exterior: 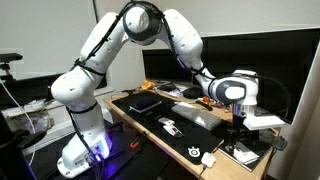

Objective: Move the white box to the left.

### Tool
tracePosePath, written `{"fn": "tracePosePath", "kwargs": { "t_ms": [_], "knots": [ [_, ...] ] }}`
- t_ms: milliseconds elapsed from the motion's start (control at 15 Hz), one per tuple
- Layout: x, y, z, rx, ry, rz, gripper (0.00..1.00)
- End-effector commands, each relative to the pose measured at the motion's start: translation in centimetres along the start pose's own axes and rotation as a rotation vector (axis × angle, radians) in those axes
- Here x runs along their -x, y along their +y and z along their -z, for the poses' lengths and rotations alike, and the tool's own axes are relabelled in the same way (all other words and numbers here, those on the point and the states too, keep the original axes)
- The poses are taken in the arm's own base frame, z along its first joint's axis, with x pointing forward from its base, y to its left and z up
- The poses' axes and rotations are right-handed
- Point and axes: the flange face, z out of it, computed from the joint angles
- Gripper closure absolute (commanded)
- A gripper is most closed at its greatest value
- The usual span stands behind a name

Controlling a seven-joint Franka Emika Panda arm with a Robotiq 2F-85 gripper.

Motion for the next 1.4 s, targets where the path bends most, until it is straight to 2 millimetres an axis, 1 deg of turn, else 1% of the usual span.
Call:
{"fn": "tracePosePath", "kwargs": {
  "t_ms": [0,267,333,400,533,733,1000,1333],
  "knots": [
    [-0.4,0.1,-0.3,0.014,-0.020,0.032,0.00],
    [-0.8,0.2,-0.6,0.019,-0.032,0.037,0.00],
    [-0.9,0.2,-0.6,0.020,-0.031,0.036,0.03],
    [-0.9,0.1,-0.6,0.026,-0.031,0.037,0.26],
    [-0.8,0.0,-0.2,0.038,-0.025,0.032,0.30],
    [-0.4,-0.3,1.0,0.064,-0.009,0.023,0.32],
    [0.4,-0.9,2.6,0.114,0.018,0.013,0.32],
    [1.2,-2.9,5.7,0.165,0.042,-0.008,0.32]
  ]
}}
